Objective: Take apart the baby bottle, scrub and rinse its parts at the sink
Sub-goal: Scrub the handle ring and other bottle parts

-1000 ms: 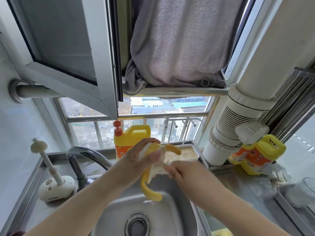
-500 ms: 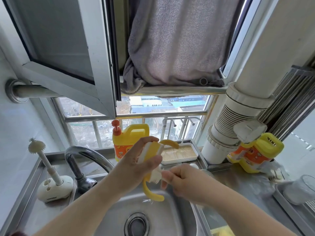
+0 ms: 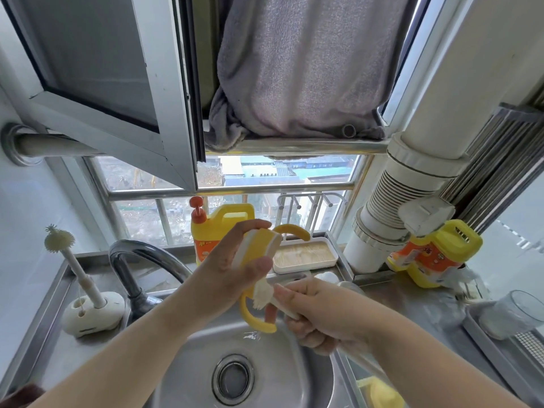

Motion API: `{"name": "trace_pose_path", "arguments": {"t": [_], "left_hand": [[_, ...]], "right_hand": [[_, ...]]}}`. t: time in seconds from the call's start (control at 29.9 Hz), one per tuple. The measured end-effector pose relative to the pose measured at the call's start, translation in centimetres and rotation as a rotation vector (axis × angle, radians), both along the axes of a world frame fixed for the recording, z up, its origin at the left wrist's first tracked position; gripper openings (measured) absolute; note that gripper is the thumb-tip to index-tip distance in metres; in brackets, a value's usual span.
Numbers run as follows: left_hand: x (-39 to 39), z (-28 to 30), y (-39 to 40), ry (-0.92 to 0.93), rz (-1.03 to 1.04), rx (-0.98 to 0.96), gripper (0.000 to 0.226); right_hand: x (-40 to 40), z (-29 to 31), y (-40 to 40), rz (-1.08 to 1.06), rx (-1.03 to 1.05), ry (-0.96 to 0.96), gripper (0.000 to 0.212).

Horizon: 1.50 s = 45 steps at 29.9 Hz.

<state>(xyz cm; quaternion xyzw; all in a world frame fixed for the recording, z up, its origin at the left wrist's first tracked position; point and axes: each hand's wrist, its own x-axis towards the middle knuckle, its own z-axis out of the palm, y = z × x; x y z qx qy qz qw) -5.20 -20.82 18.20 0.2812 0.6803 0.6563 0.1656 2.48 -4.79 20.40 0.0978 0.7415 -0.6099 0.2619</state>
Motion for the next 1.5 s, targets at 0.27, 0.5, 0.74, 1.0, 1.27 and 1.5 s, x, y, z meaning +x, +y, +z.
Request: {"name": "trace_pose_path", "arguments": {"t": [0.27,0.5,0.74,1.0,1.27,1.5], "left_hand": [[0.2,-0.9,0.8,-0.022,0.021,0.045,0.053],[0.0,0.0,0.2,0.07,-0.008,0.045,0.064],[-0.2,0.4,-0.3,-0.063,-0.19,-0.036,0.081],[-0.1,1.9,-0.2,-0.251,-0.237,-0.188,0.087],[-0.2,2.9,1.1,-0.332,-0.108,-0.035,0.045],[0.3,2.1,1.4,-0.232,-0.099,-0.073,0.047]], "right_hand": [[-0.4,-0.9,1.4,-0.029,1.402,0.898,0.034],[0.4,0.0,0.1,0.048,0.291,0.196,0.038],[0.5,0.9,0.6,-0.127,-0.315,-0.029,0.037],[0.3,1.0,1.0,-0.143,-0.08,0.062,0.039],[0.7,1.4,0.4,-0.072,0.373,0.209,0.035],[0.5,0.5,1.3,-0.011,1.438,0.812,0.027]]}}
